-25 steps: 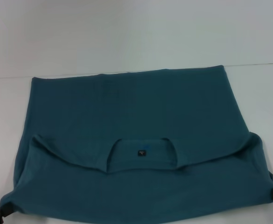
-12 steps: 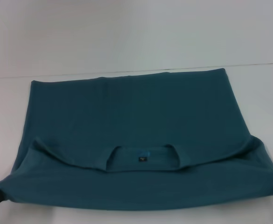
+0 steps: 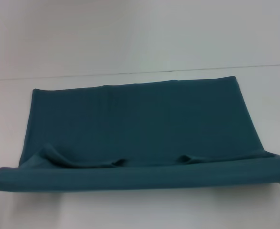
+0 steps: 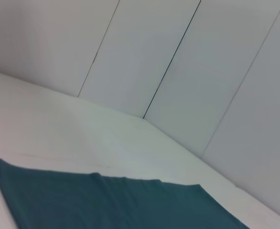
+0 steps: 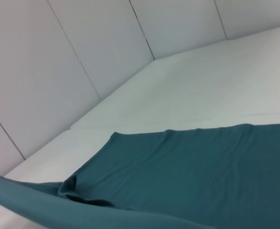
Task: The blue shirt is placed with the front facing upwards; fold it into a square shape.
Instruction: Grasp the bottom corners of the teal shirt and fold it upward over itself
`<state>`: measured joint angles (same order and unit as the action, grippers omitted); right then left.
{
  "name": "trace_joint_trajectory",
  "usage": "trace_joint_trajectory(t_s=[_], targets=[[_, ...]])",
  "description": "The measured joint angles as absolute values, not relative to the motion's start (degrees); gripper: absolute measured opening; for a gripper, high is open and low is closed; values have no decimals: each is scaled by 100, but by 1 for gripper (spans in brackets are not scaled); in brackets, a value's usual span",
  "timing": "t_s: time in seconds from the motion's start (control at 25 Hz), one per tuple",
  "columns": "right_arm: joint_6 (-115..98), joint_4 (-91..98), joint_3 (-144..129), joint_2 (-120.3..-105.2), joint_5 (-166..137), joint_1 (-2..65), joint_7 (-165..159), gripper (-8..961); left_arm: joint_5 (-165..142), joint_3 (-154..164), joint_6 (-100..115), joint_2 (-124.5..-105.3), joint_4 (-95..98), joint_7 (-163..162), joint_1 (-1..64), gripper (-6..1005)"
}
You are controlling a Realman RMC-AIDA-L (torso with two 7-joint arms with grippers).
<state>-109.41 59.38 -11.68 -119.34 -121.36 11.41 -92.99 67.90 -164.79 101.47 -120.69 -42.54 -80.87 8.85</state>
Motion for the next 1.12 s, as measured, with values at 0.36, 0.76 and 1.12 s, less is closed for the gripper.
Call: trace_joint_trajectory(t_s=[0.36,0.76,1.12], targets=[[-10808,5912,-901,-11915,-12136,1370,-9391,35,6968,-16479,10109,-12041,-4254,-8126,1059,73],[-10257,5883,-967,-11928,-12191,1737,-9625,35,7114,-16480,9713,-12028,-4164,-8215,1432,73],[-9948,5879,-957,-11885,-12183,2010,-9847,36,7185,-16479,9460,-11963,-4119,-8304,1690,73]])
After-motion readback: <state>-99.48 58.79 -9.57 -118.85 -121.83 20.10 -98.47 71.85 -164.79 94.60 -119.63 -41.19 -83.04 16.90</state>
